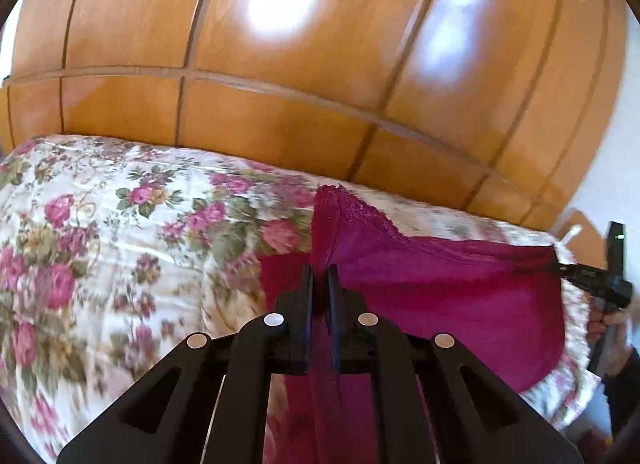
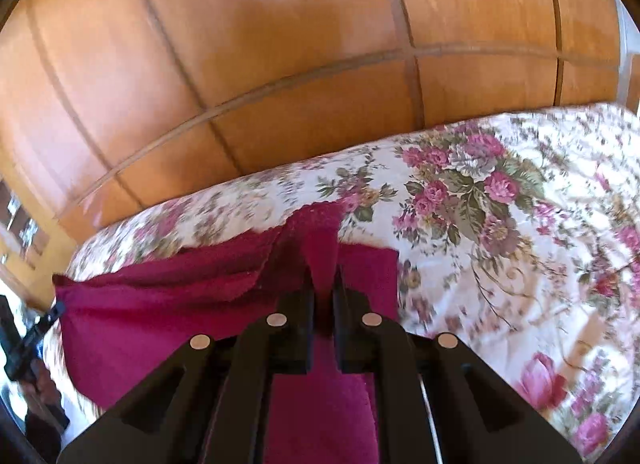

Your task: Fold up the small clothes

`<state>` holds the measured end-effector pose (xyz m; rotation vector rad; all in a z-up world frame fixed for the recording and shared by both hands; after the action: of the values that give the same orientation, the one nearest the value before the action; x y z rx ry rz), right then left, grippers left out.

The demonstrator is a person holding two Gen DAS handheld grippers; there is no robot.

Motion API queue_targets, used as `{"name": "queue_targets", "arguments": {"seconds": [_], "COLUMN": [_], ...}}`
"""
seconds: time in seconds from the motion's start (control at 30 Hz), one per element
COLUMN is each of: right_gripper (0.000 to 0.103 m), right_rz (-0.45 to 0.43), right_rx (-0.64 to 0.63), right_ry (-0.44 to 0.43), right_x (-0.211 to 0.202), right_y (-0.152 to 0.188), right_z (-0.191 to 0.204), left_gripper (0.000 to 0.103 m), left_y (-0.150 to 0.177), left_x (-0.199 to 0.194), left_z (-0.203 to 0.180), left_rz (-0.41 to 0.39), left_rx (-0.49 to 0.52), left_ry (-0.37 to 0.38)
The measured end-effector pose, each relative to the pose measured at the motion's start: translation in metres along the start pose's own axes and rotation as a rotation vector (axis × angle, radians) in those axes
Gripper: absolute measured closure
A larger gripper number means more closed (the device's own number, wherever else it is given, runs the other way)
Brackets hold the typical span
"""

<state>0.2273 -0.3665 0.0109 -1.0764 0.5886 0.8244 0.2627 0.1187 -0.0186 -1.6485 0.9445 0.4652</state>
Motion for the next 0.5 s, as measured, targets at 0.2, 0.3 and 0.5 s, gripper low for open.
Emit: {"name": "queue_targets", "arguments": {"seconds": [0.2, 0.3, 0.5], "right_gripper": [0.097, 0.097, 0.070], "right_rz": [0.057, 0.114, 0.148], "right_rx": [0.067, 0.084, 0.126], "right_ry": [0.060, 0.107, 0.109], "right_x": [0.063, 0.097, 0.128], "right_y": [-0.028, -0.027, -0.017], "right_z": [-0.013, -0.025, -0.047], "left_gripper": [0.097, 0.097, 0.096], "left_y": [-0.022, -0.021, -0.002], "left_x": [0.069, 0.104, 0.145], "left_z": [0.015, 0.026, 0.039], "left_rz": [0.089, 0.147, 0.246], "left_rx": [-0.014, -0.036, -0.020], "left_ry": [-0.122, -0.181, -0.277]}}
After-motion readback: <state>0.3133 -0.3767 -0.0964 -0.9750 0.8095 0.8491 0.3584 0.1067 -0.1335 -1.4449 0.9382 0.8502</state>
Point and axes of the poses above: each gripper's, at about its wrist camera, not at the fingertips, and x roughly the way its jaws point, z to its left, y to its underside, the point moved 9 cm from there along x, roughly the way its jaws point, and after that the axes turned 12 degrees about z, right-handed, at the moved point
